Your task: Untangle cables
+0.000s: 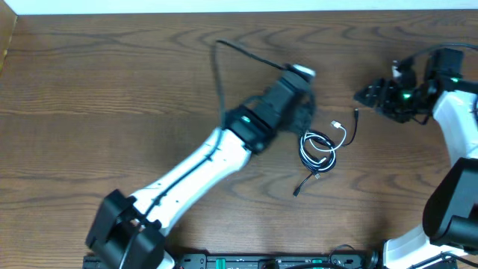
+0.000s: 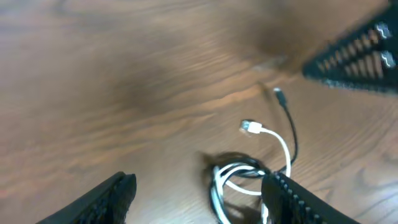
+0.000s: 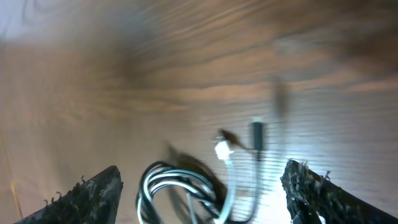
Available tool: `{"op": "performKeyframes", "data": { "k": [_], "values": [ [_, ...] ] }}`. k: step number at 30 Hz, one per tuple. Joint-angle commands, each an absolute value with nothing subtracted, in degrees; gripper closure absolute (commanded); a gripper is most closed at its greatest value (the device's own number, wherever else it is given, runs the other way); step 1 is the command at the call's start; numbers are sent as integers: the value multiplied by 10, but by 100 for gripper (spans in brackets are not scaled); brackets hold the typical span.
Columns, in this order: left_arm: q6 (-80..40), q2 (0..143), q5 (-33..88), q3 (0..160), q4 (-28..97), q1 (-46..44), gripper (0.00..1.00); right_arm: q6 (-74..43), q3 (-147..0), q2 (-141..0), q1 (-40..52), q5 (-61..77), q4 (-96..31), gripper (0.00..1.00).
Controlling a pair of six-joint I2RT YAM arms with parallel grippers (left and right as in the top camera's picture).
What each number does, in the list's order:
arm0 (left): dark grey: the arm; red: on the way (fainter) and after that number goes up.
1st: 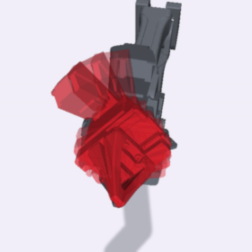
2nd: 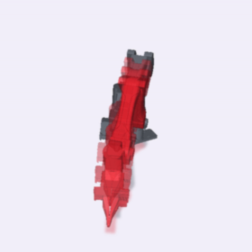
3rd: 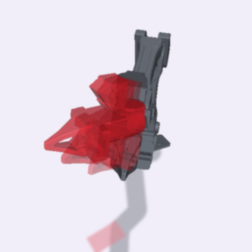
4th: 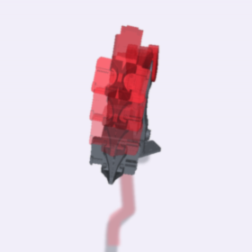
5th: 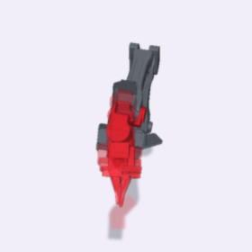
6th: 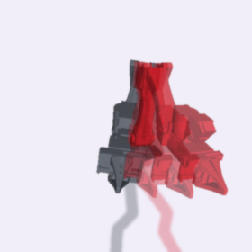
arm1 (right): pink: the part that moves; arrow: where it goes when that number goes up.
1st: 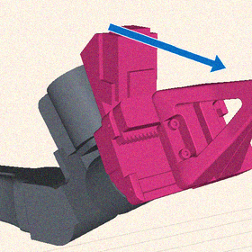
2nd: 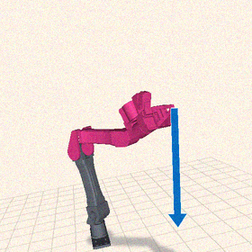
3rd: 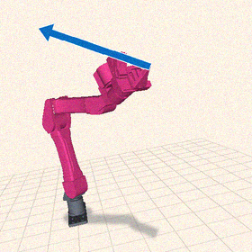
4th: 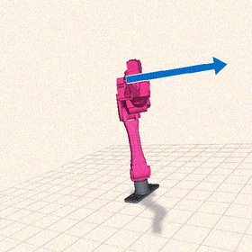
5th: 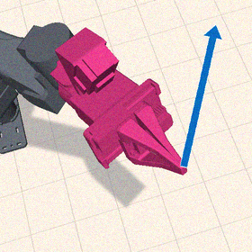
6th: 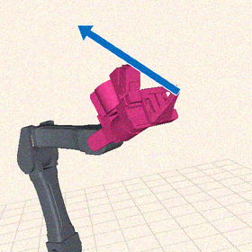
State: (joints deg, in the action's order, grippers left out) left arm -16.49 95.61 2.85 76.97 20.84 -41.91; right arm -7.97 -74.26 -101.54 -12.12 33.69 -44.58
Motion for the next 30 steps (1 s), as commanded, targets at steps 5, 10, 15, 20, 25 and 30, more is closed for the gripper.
{"op": "performKeyframes", "data": {
  "k": [5,10,15,20,25,30],
  "values": [
    [-244,979,230,771,307,-306,31,-51,-752,-1011,-35,343,-448,21],
    [-146,1018,385,771,294,-280,34,-90,-752,-1011,-32,301,-447,24],
    [-107,1065,416,771,228,-289,36,-99,-752,-1011,-85,302,-456,24],
    [-107,1113,414,775,170,-316,37,-98,-752,-1011,-132,304,-478,24],
    [-107,1169,365,800,137,-347,44,-98,-752,-1011,-143,304,-482,25],
    [-107,1211,308,828,131,-375,47,-98,-752,-1011,-138,304,-482,24]
  ]
}}
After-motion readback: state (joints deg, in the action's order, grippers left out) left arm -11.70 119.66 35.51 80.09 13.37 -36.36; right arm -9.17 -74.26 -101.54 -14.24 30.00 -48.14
